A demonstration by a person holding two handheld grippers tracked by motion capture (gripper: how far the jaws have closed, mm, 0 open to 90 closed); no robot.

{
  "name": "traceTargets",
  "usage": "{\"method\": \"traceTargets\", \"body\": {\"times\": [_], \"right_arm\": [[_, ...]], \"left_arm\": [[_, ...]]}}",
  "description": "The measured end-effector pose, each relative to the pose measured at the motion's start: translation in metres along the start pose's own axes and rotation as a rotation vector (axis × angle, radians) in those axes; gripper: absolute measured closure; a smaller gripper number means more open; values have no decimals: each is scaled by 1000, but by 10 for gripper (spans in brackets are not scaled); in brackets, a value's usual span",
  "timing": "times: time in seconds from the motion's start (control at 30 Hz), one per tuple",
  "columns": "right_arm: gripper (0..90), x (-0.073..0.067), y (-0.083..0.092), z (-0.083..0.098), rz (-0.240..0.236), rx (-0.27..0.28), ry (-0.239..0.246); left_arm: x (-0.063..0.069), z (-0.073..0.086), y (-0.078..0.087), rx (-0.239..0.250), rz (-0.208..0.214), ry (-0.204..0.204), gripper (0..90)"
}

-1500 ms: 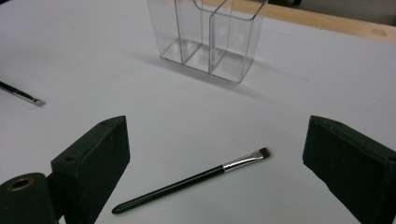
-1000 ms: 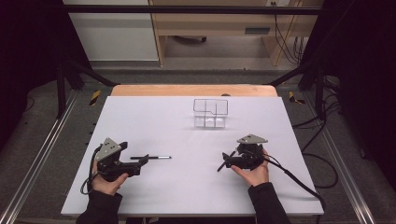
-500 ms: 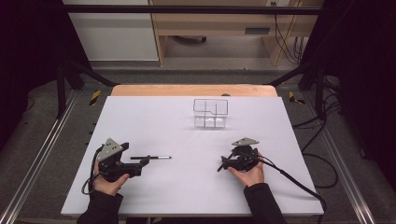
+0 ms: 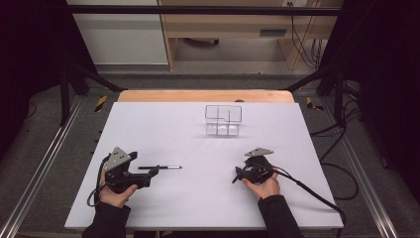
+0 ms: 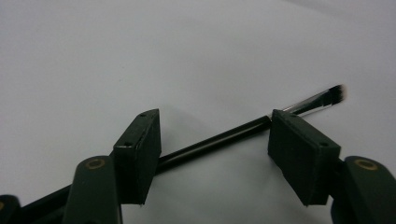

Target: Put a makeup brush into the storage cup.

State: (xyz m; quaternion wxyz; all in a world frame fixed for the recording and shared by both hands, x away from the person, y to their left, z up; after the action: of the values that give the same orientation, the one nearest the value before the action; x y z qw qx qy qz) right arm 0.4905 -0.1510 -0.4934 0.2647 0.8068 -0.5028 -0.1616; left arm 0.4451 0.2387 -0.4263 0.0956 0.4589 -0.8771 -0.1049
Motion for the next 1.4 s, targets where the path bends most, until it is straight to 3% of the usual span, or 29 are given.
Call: {"method": "traceTargets", "body": {"times": [0.43,1.1,1.4], "right_arm": [[568,-1,5,-1,-10,-11,8],[704,1,13,-1,4,-54,13],[760,12,19,2,-5,-67,-39]], "left_arm": [[4,2,-1,-12,17,-14,46],[6,3,-3,-21,26,-17,49],[6,3,-2,-20,29,-13,52]]}}
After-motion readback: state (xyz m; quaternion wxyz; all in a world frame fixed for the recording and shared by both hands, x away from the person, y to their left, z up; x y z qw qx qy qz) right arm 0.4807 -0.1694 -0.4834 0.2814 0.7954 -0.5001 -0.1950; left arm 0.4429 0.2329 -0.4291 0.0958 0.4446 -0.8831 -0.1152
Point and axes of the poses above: each handheld gripper's, and its own axes: y roughly backward along the jaws, z roughly out of its underside, x roughly to its right, the point moved 2 cm from there along -y, roughly forward along the jaws, and after that the axes turned 11 degrees about x, right-handed, at the moved point
